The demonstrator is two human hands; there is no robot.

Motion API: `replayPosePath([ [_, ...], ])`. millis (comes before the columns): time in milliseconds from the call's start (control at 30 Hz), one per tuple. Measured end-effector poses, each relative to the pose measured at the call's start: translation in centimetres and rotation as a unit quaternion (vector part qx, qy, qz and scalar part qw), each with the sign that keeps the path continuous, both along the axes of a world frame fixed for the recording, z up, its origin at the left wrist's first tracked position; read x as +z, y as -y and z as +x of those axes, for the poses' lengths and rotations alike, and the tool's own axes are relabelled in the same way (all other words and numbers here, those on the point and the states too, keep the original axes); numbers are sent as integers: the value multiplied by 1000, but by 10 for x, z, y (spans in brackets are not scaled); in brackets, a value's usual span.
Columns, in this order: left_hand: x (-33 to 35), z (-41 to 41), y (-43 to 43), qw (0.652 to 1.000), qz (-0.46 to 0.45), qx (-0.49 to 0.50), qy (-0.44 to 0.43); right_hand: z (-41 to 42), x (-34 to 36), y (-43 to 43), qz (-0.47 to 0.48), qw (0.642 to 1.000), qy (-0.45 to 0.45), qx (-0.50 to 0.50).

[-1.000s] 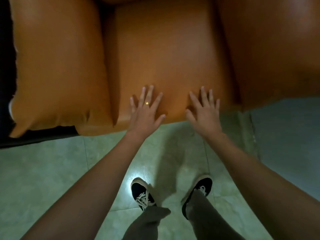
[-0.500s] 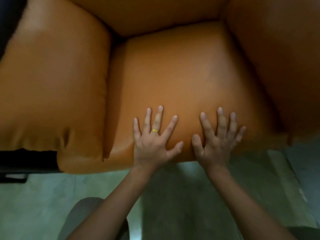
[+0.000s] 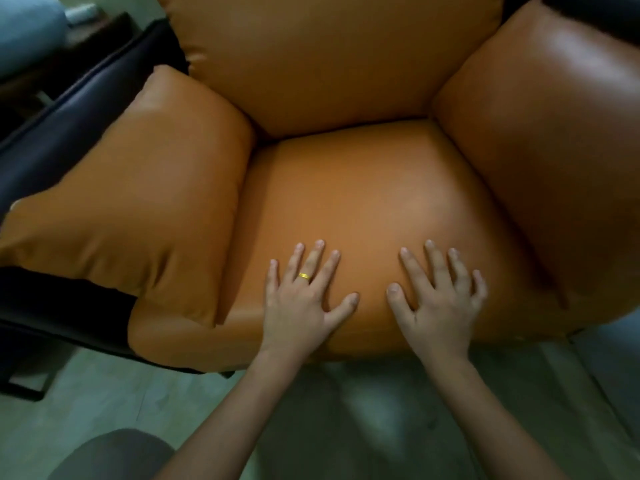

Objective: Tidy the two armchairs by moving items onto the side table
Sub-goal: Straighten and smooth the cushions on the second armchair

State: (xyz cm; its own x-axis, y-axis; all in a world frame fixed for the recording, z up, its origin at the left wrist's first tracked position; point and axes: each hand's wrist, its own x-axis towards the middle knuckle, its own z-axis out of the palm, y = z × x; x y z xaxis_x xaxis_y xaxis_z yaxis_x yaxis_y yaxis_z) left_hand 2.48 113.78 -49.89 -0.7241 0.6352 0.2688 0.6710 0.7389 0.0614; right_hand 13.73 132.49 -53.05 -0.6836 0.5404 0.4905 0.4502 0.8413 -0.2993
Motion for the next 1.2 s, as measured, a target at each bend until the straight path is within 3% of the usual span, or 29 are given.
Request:
replayPosePath([
  [300,-8,-19,74,998,16,57,25,21,0,-56,52,995,54,61],
  [700,-31,-34,59,995,66,40,-58,-3,-36,-69,148,977,-138,63],
  [1000,-5,-16,65,997,53,55,13,10,-12,-53,65,994,-81,47],
  [1200,-4,-10,85,998,50,27,32,50,-2,-83,11,994,-10,108],
])
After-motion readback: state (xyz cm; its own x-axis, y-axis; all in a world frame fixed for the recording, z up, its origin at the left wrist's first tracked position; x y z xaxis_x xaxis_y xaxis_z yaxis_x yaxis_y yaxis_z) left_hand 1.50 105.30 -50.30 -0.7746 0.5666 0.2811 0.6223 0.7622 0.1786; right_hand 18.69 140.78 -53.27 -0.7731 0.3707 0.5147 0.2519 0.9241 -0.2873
